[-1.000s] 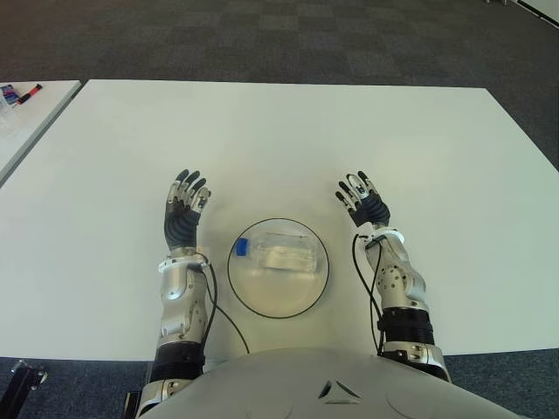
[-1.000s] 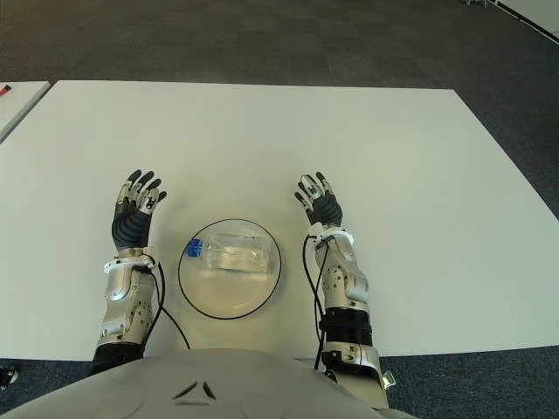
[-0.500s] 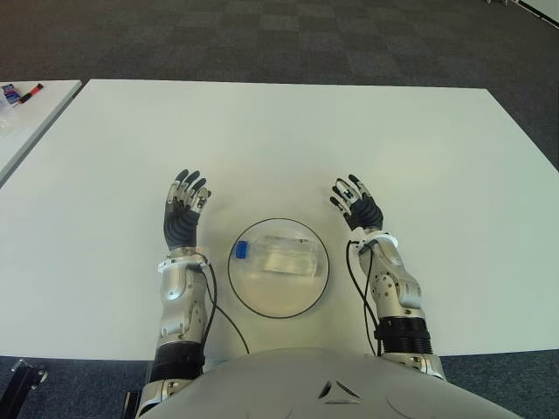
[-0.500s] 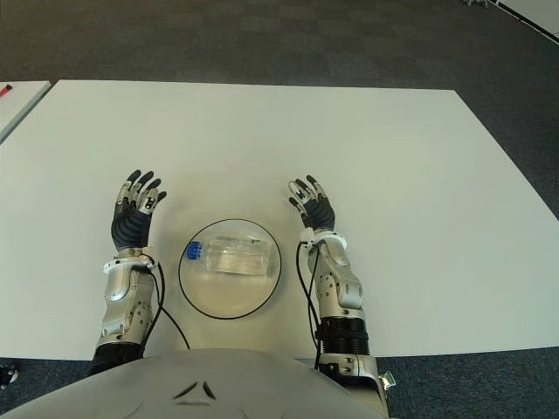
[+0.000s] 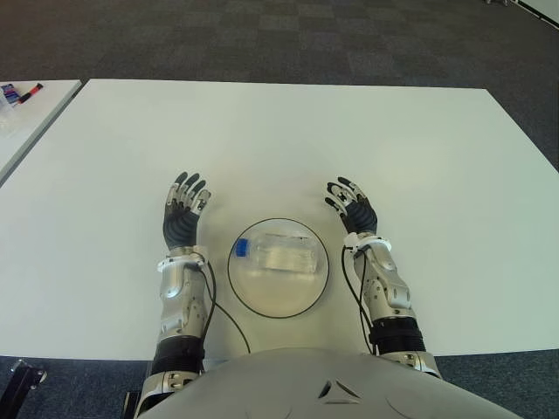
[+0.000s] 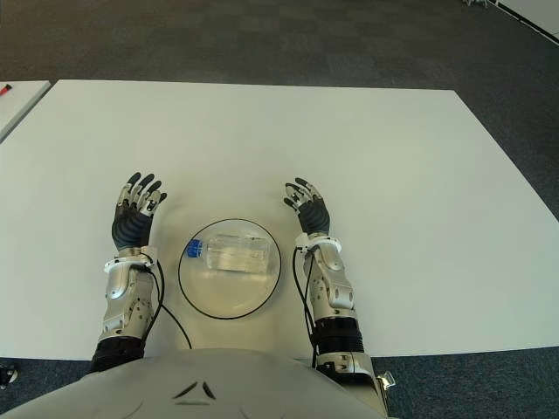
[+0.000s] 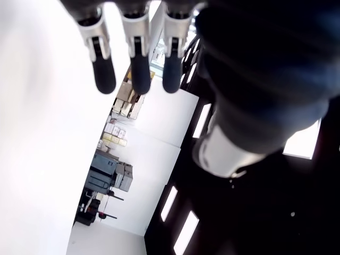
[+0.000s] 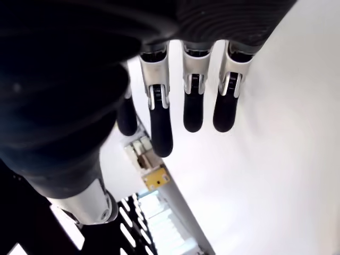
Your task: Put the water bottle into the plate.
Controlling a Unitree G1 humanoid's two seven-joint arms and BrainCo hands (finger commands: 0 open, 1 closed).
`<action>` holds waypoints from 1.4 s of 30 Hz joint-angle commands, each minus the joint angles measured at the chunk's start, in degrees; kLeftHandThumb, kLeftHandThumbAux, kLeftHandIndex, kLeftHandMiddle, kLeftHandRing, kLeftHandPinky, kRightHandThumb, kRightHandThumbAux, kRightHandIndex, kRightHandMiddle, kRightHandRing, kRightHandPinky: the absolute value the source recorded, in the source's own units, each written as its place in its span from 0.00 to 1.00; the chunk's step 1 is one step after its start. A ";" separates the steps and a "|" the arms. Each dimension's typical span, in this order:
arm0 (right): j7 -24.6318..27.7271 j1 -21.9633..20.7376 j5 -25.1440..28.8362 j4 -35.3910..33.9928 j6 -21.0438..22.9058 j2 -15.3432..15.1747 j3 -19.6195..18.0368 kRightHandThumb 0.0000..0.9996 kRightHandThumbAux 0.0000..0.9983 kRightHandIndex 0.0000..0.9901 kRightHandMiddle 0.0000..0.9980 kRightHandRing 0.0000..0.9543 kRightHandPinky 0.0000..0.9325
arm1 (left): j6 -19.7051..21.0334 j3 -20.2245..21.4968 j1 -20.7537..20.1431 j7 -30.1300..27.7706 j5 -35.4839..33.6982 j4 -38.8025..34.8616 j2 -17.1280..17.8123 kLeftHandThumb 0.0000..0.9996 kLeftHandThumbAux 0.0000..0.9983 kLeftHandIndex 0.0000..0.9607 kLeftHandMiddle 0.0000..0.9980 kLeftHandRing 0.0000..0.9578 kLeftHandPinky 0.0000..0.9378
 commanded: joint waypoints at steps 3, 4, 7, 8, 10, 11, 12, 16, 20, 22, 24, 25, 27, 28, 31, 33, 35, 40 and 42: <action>-1.57 -0.82 -8.28 6.60 -8.37 1.48 1.94 0.63 0.75 0.33 0.38 0.40 0.43 | -1.10 -0.43 0.50 3.41 4.27 -0.33 -2.87 0.41 0.81 0.20 0.22 0.24 0.30; -1.71 -0.94 -9.03 7.17 -9.18 1.44 2.01 0.64 0.75 0.35 0.38 0.41 0.43 | -1.19 -0.48 0.54 3.75 4.65 -0.41 -2.89 0.41 0.80 0.20 0.22 0.24 0.30; -2.96 -1.53 -12.35 9.58 -12.52 1.01 2.53 0.69 0.73 0.40 0.40 0.42 0.44 | -1.52 -0.66 0.67 5.24 6.15 -0.82 -3.05 0.44 0.78 0.22 0.22 0.25 0.30; -3.25 -1.84 -13.19 10.68 -13.77 0.90 2.54 0.70 0.73 0.40 0.41 0.43 0.44 | -1.58 -0.73 0.73 5.71 6.57 -1.03 -3.12 0.45 0.77 0.23 0.23 0.25 0.30; -3.53 -2.31 -14.16 12.38 -15.71 0.98 2.33 0.76 0.71 0.39 0.45 0.44 0.45 | -1.55 -0.80 0.79 6.31 7.01 -1.22 -3.14 0.46 0.76 0.24 0.23 0.25 0.30; -3.61 -2.50 -14.51 13.08 -16.55 1.07 2.20 0.79 0.70 0.39 0.46 0.45 0.45 | -1.51 -0.81 0.80 6.55 7.15 -1.25 -3.13 0.48 0.76 0.25 0.23 0.25 0.30; -3.81 -2.70 -14.89 13.89 -17.65 1.19 2.08 0.80 0.70 0.38 0.47 0.46 0.46 | -1.43 -0.83 0.81 6.92 7.44 -1.32 -3.11 0.48 0.75 0.26 0.23 0.25 0.30; -4.41 -3.25 -16.03 16.07 -20.66 1.52 1.84 0.91 0.68 0.38 0.49 0.48 0.48 | -1.15 -0.94 0.85 7.96 8.26 -1.54 -3.04 0.50 0.75 0.27 0.24 0.25 0.31; -6.28 -3.79 -19.16 18.31 -23.89 0.97 2.46 0.94 0.67 0.38 0.49 0.50 0.51 | -0.53 -0.97 0.80 9.62 9.38 -1.76 -3.07 0.53 0.74 0.28 0.24 0.25 0.31; -6.95 -4.03 -20.69 19.15 -24.66 0.47 2.83 0.94 0.67 0.39 0.48 0.50 0.52 | -0.46 -0.97 0.73 10.17 9.74 -1.71 -3.05 0.54 0.74 0.27 0.24 0.26 0.32; -7.44 -4.26 -21.95 19.86 -25.20 0.04 3.08 0.94 0.67 0.39 0.48 0.51 0.53 | -0.39 -0.95 0.57 10.54 10.02 -1.49 -2.90 0.55 0.74 0.26 0.25 0.26 0.33; -7.62 -4.36 -22.42 20.16 -25.42 -0.10 3.15 0.94 0.67 0.40 0.48 0.51 0.53 | -0.36 -0.93 0.48 10.66 10.10 -1.36 -2.80 0.55 0.74 0.26 0.25 0.26 0.33; -7.91 -4.56 -23.16 20.70 -25.81 -0.30 3.20 0.94 0.66 0.40 0.47 0.52 0.54 | -0.34 -0.88 0.30 10.81 10.20 -1.08 -2.61 0.56 0.74 0.26 0.25 0.27 0.34; -8.16 -4.72 -23.60 21.22 -26.39 -0.44 3.19 0.94 0.66 0.40 0.47 0.52 0.55 | -0.40 -0.92 0.34 11.02 10.51 -1.07 -2.58 0.56 0.74 0.25 0.25 0.27 0.34; -8.46 -5.38 -24.54 23.08 -27.68 -0.99 3.08 0.94 0.66 0.39 0.49 0.53 0.58 | -0.80 -0.96 0.36 11.65 11.53 -0.88 -2.46 0.56 0.75 0.26 0.26 0.29 0.35; -8.70 -5.61 -25.22 23.70 -28.14 -1.23 3.07 0.94 0.66 0.39 0.49 0.54 0.59 | -1.17 -0.92 0.26 11.93 12.13 -0.55 -2.30 0.56 0.75 0.26 0.27 0.29 0.35; -8.98 -5.80 -25.74 24.17 -28.49 -1.42 3.09 0.94 0.66 0.39 0.49 0.54 0.59 | -1.43 -0.88 0.18 12.12 12.58 -0.32 -2.20 0.56 0.75 0.26 0.27 0.30 0.36; -9.68 -6.16 -26.86 25.10 -29.00 -1.81 3.13 0.94 0.66 0.39 0.50 0.54 0.61 | -2.06 -0.72 0.10 12.50 13.61 0.20 -1.91 0.58 0.74 0.27 0.29 0.31 0.37; -10.02 -6.30 -27.13 25.43 -29.37 -1.90 3.07 0.94 0.66 0.39 0.51 0.54 0.61 | -2.48 -0.64 0.01 12.57 14.00 0.55 -1.79 0.60 0.75 0.27 0.31 0.32 0.37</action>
